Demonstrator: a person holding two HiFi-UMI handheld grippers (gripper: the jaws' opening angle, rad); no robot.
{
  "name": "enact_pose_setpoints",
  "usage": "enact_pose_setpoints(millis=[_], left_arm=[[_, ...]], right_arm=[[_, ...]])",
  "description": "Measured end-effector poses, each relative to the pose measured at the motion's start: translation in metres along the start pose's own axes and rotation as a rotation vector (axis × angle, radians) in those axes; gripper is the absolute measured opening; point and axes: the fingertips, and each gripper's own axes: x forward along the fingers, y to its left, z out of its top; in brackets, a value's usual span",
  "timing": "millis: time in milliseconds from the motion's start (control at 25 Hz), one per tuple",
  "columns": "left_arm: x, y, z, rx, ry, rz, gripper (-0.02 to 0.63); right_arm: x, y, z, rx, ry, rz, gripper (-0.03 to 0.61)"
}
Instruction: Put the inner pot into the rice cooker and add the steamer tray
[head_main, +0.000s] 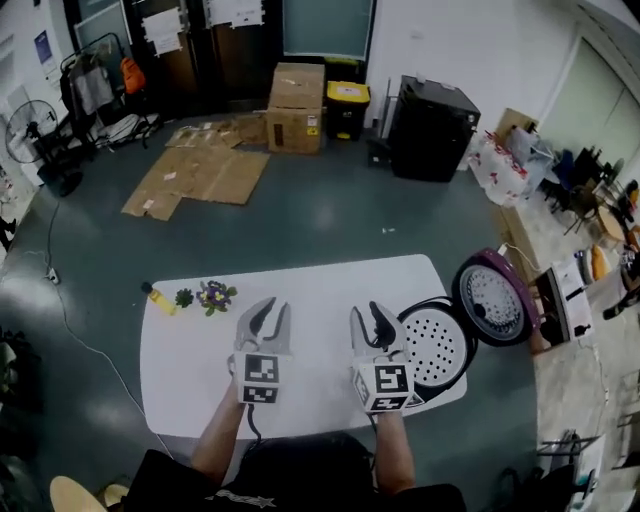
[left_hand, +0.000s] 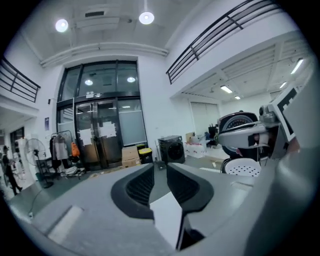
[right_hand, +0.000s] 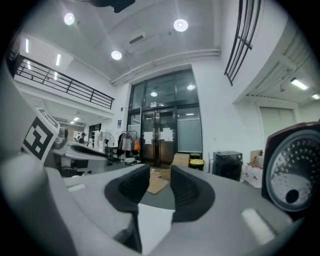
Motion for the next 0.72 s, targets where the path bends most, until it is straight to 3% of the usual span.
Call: enact_pose_setpoints(millis=[360, 600, 720], left_arm=[[-0.070, 0.080, -0.040, -0.068, 0.032, 0.235, 0.034], [-0.093, 0.095, -0.065, -0.107, 0.075, 0.305, 0.021], [-0.095, 0.093, -0.066, -0.111, 0.080, 0.309, 0.018]], right_arm=[[0.040, 0.089, -0.001, -0.020, -0.021, 0.207, 0.084], [0.045, 0.118, -0.008, -0.035, -0.017, 0.270, 0.007], [0.043, 0.118, -0.008, -0.037, -0.012, 0.277, 0.006]])
